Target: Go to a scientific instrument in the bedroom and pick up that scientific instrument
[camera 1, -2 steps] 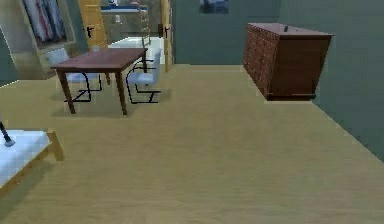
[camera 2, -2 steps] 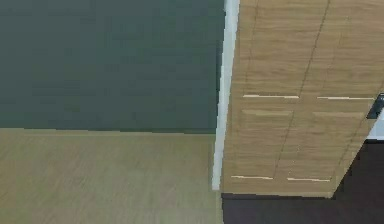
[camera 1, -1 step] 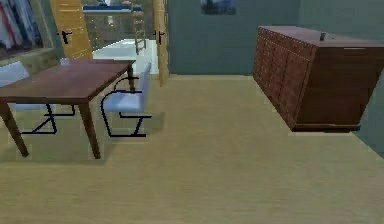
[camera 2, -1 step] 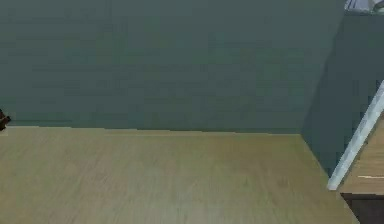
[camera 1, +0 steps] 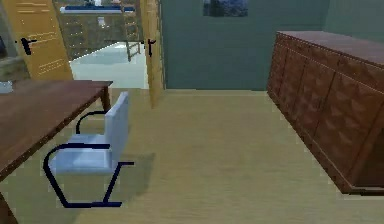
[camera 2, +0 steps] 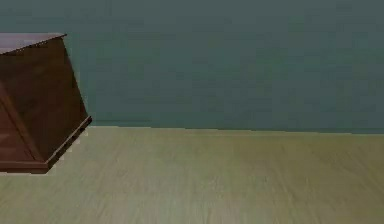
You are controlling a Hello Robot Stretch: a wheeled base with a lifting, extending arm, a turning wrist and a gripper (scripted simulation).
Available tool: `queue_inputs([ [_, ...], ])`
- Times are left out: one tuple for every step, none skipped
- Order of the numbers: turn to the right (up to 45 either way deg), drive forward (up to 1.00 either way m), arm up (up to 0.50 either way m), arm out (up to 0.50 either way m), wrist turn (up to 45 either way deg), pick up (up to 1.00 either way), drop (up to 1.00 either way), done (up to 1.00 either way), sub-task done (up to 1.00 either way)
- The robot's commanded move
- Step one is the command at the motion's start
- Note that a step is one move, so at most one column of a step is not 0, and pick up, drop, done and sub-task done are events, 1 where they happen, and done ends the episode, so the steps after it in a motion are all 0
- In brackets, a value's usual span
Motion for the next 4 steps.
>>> queue_inputs([
  [0.0, 1.00, 0.00, 0.00, 0.0, 0.00, 0.00, 0.00, 0.00],
  [0.0, 0.70, 0.00, 0.00, 0.0, 0.00, 0.00, 0.00, 0.00],
  [-42.0, 0.00, 0.00, 0.00, 0.0, 0.00, 0.00, 0.00, 0.00],
  [0.0, 1.00, 0.00, 0.00, 0.0, 0.00, 0.00, 0.00, 0.00],
])
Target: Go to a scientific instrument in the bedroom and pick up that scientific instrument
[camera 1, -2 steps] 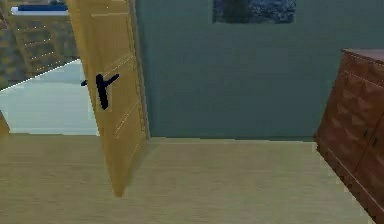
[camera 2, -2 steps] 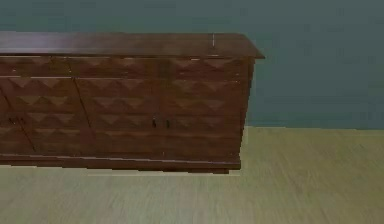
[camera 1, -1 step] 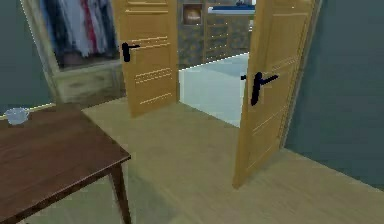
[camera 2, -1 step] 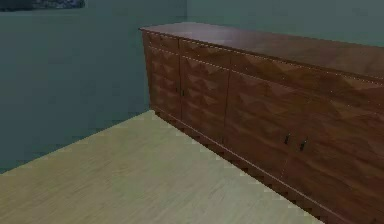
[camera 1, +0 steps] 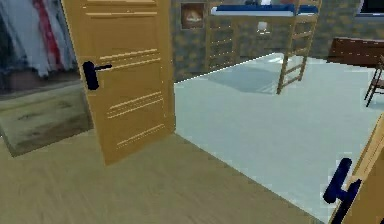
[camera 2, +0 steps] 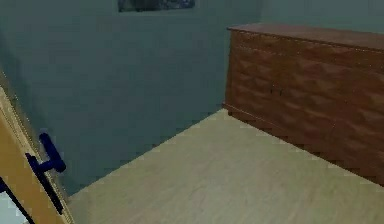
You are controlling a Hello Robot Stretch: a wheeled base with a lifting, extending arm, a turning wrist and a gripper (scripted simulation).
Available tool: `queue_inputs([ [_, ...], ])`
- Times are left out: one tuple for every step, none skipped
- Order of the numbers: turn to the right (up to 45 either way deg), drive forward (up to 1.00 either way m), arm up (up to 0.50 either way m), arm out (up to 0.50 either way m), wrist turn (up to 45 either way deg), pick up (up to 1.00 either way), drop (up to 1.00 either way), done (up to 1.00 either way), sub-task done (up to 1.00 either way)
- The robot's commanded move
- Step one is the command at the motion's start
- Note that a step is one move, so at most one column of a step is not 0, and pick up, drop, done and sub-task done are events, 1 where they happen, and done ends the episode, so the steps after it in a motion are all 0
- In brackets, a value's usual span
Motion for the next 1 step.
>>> queue_inputs([
  [-9.0, 0.00, 0.00, 0.00, 0.0, 0.00, 0.00, 0.00, 0.00],
])
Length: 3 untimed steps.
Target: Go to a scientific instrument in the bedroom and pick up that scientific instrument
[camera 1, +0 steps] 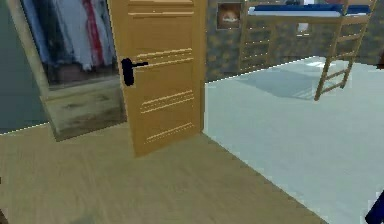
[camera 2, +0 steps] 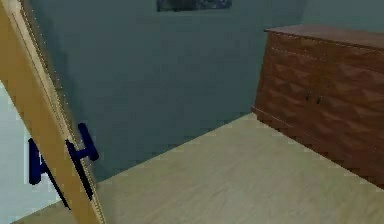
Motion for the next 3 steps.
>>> queue_inputs([
  [0.0, 0.30, 0.00, 0.00, 0.0, 0.00, 0.00, 0.00, 0.00],
  [12.0, 0.00, 0.00, 0.00, 0.0, 0.00, 0.00, 0.00, 0.00],
  [0.0, 0.30, 0.00, 0.00, 0.0, 0.00, 0.00, 0.00, 0.00],
])
